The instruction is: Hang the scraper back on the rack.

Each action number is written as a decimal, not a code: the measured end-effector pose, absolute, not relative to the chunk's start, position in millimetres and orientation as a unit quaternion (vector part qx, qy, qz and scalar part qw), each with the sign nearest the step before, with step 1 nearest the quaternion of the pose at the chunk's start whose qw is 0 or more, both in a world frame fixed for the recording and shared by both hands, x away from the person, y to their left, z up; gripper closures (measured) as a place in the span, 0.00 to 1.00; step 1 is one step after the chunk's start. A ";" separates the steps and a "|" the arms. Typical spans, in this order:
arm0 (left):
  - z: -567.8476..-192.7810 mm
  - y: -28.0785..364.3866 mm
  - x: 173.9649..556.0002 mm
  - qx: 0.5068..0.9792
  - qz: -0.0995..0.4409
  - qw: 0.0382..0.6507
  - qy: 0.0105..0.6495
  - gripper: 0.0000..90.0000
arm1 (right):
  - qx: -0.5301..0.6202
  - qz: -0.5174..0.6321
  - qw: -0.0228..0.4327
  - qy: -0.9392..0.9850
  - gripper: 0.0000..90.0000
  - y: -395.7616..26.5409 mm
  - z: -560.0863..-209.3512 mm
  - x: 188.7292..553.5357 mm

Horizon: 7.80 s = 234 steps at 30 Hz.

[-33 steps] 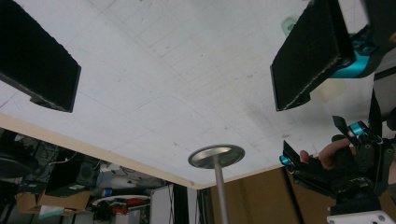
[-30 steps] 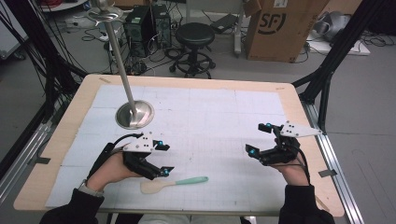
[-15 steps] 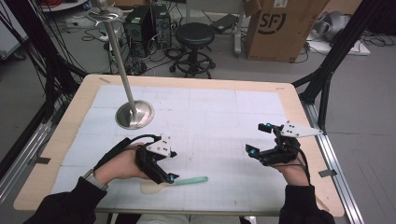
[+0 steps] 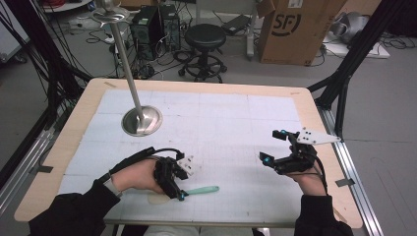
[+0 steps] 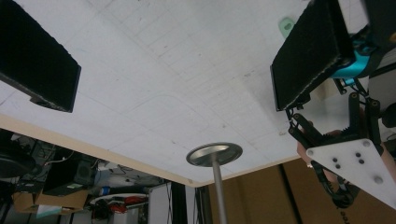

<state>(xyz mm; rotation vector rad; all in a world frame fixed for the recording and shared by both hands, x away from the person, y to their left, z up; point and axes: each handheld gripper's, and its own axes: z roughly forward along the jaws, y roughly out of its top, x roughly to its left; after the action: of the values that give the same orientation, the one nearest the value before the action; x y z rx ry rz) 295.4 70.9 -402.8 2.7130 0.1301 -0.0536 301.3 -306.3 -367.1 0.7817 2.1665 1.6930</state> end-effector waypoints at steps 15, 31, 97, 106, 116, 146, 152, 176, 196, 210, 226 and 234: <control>-405.9 58.9 290.3 0.991 -0.029 0.125 0.044 0.72 | 0.272 0.584 0.138 0.752 0.01 -306.2 -370.1 302.9; -406.1 51.2 274.3 0.996 0.016 0.093 0.009 0.89 | 0.272 0.582 0.137 0.754 0.01 -305.0 -370.7 303.0; -318.3 294.0 331.8 0.797 0.154 0.507 0.290 0.89 | 0.281 0.578 0.147 0.752 0.01 -304.8 -372.6 304.0; -287.8 318.2 343.5 0.763 0.181 0.544 0.298 0.89 | 0.279 0.575 0.146 0.755 0.01 -303.1 -374.3 306.7; -266.4 340.0 351.9 0.736 0.205 0.561 0.318 0.89 | 0.281 0.577 0.147 0.753 0.01 -304.0 -373.8 306.2; -228.7 365.7 380.0 0.686 0.234 0.597 0.344 0.89 | 0.279 0.576 0.146 0.754 0.01 -302.9 -374.2 307.1; -226.0 362.6 384.0 0.691 0.236 0.589 0.346 0.89 | 0.280 0.577 0.144 0.754 0.01 -302.2 -374.4 307.0; -232.2 347.1 390.6 0.698 0.238 0.579 0.348 0.89 | 0.280 0.576 0.143 0.754 0.01 -302.5 -374.4 307.0; -266.6 307.1 372.5 0.725 0.239 0.581 0.283 0.30 | 0.290 0.582 0.153 0.744 0.01 -303.9 -373.4 307.2; -322.1 241.2 353.1 0.735 0.179 0.608 0.240 0.10 | 0.291 0.591 0.154 0.737 0.01 -305.7 -371.9 306.6; -359.3 205.7 347.2 0.739 0.179 0.604 0.241 0.10 | 0.299 0.599 0.166 0.724 0.01 -312.6 -370.0 305.6; -369.4 204.8 340.2 0.736 0.177 0.607 0.241 0.10 | 0.309 0.606 0.178 0.710 0.01 -320.2 -368.7 304.0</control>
<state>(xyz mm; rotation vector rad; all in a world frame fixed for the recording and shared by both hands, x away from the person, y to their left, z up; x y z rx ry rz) 340.2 204.8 -369.4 1.7018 0.5575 0.4093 304.0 -320.2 -368.7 0.8752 2.0088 1.7152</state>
